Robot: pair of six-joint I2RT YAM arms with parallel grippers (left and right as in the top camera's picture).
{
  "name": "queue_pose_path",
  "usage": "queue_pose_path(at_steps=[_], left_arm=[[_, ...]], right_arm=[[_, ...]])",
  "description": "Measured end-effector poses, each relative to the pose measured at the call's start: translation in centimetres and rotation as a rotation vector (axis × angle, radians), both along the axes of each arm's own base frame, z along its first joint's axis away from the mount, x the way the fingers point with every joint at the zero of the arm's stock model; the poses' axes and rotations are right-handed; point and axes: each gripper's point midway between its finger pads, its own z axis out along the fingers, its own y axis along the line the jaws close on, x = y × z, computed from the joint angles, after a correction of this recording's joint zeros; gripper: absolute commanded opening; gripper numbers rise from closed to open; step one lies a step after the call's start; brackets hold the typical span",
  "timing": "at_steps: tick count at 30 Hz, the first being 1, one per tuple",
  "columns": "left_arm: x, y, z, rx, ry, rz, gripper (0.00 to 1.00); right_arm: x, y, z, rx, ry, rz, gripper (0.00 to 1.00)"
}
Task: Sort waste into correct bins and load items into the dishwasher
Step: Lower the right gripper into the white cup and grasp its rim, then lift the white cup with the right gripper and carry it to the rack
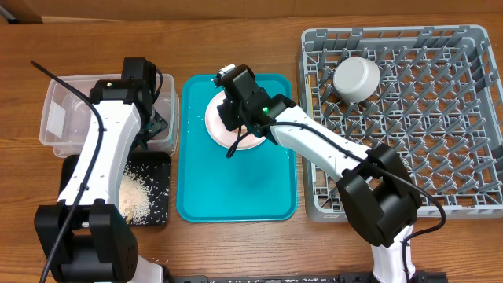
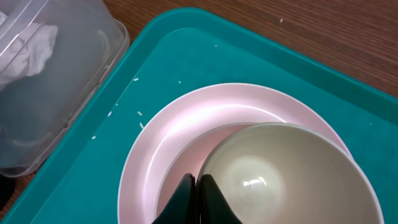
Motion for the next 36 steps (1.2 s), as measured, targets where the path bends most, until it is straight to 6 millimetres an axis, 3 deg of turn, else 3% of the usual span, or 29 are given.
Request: queue_pose_path(at_steps=[7,12,17,19,23,27,32,36], left_arm=[[0.0,0.0,0.0,0.000,0.000,0.000,1.00],[0.0,0.0,0.0,0.000,0.000,0.000,1.00],[0.0,0.0,0.0,0.000,0.000,0.000,1.00],[0.0,0.0,0.0,0.000,0.000,0.000,1.00],[0.0,0.0,0.0,0.000,0.000,0.000,1.00],[0.0,0.0,0.0,0.000,0.000,0.000,1.00],[0.0,0.0,0.0,0.000,0.000,0.000,1.00],[0.0,0.0,0.0,0.000,0.000,0.000,1.00]], right_arm=[[0.4,-0.8,0.5,-0.036,-0.029,-0.023,0.04],[0.0,-1.5,2.2,-0.053,-0.050,-0.014,0.04],[-0.6,-2.2,6.2,-0.032,-0.094,-0.016,0.04],[-1.5,-3.1,9.1,-0.009,-0.110,-0.028,0.04],[-3.7,-6.5,13.8,0.032,-0.088,-0.100,0.04],[-4.9,-10.9,16.2,0.080,-0.025,-0.184,0.04],[-5.8,-15.6,16.0,0.166,0.145,-0.264,0.04],[-6.1,-17.9,15.6,0.261,0.265,-0.301,0.04]])
